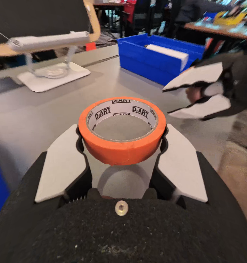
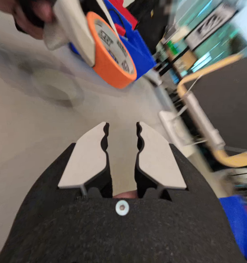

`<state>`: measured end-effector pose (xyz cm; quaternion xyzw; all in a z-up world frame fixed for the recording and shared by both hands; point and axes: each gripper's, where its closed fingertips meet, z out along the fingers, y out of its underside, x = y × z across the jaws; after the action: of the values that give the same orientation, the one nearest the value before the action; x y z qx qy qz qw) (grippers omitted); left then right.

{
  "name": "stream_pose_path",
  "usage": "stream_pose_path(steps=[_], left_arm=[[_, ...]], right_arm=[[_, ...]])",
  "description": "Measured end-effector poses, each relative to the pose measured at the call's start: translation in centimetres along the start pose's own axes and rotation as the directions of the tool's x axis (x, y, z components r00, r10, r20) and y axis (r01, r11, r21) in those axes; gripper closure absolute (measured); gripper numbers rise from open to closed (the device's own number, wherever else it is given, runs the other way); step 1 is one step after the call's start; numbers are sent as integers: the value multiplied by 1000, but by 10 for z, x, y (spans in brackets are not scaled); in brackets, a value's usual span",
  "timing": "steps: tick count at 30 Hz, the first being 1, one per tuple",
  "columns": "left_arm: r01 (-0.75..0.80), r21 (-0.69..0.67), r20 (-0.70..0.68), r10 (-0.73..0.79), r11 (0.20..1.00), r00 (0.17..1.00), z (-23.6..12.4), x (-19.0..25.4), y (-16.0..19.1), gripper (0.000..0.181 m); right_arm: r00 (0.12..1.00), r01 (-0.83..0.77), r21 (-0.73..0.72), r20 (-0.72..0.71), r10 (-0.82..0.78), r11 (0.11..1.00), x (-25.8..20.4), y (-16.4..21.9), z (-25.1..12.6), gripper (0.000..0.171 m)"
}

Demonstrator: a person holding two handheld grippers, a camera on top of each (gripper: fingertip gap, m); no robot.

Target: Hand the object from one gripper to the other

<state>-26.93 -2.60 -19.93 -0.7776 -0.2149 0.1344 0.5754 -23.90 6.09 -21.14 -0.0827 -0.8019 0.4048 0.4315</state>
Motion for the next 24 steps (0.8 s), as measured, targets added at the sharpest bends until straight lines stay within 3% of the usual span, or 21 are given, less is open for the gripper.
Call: stream_pose_path(steps=[2,3,4,6,8,12,16,20,24], left_arm=[[-118,-22,80,120,993,990,-1,-6,1,75],[-165,-34,92,167,986,982,0,-4,2,75],[-205,-45,90,208,978,974,3,1,3,75],[-276,-61,46,279,959,959,9,20,7,74],[-335,-74,-8,336,939,942,16,43,11,74],[-424,-99,-78,418,900,905,25,74,21,74],[-472,-114,-146,455,874,878,31,97,27,74],[-518,-135,-148,500,845,853,33,102,34,74],[-397,-111,-202,370,911,907,30,102,33,76]], right_arm=[[940,-307,-127,116,322,943,-1,21,7,128],[856,-456,-211,162,491,865,-7,29,10,113],[740,-571,-284,230,633,770,-17,29,11,116],[565,-667,-305,388,729,680,-25,11,10,120],[478,-750,-225,465,745,622,-15,-9,5,124],[518,-722,-187,491,700,666,-14,-16,-1,126],[640,-614,-204,437,632,763,-24,-9,6,128],[793,-466,-164,359,492,870,-22,-9,8,158],[776,-480,-227,340,531,847,-22,-2,9,160]])
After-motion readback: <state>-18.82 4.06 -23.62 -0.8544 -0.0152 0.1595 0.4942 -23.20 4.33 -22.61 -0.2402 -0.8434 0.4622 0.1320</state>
